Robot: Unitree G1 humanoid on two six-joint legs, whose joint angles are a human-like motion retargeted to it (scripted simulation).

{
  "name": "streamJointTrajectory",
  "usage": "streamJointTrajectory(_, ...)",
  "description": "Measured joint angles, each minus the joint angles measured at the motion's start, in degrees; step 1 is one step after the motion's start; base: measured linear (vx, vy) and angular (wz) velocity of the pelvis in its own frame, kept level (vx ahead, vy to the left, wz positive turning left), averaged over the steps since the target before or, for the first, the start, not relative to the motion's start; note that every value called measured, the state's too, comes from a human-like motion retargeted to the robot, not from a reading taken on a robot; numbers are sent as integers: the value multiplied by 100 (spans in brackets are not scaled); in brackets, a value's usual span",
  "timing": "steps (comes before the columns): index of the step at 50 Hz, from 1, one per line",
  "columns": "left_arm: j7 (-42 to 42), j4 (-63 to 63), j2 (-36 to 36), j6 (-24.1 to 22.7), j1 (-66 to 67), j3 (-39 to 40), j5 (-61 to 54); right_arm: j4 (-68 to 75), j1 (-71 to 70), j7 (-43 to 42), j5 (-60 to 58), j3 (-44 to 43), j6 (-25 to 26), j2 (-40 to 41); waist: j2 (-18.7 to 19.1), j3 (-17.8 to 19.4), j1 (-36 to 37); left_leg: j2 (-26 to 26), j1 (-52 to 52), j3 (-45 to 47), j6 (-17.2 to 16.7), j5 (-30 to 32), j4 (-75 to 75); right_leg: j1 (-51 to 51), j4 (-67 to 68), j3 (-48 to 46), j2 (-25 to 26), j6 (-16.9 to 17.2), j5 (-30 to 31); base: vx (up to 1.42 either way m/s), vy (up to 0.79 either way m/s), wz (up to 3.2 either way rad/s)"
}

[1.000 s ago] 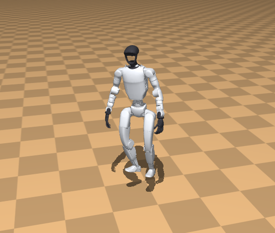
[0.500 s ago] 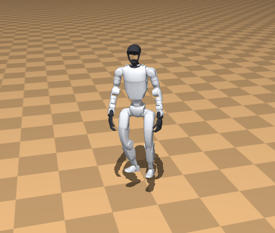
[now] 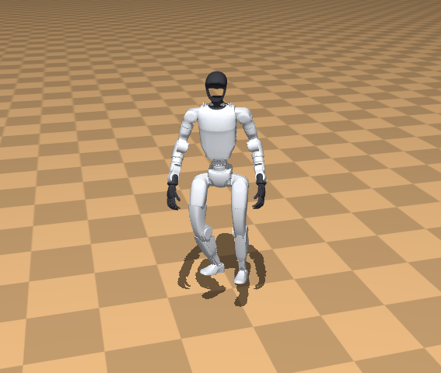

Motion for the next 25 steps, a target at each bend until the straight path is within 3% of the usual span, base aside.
streamJointTrajectory(14,1319,-3808,1149,-596,5,1594,-821,-504,119,-1175,-34,-536,-50,-530,101,27,111,-68,-490,56,-122,-96,366,-469,372,133,-124,-153,-100,0,0,0)
streamJointTrajectory(20,1553,-5376,2251,-808,-703,2012,-1170,-258,174,-1335,65,-448,25,-735,266,19,122,-52,-736,72,-198,-182,635,-602,422,163,-107,-214,-100,0,0,0)
streamJointTrajectory(25,1477,-6507,3571,-913,-1635,1991,-1642,36,225,-1174,229,-269,87,-835,480,-19,110,11,-988,65,-297,-273,928,-680,367,153,-25,-260,-58,0,0,0)
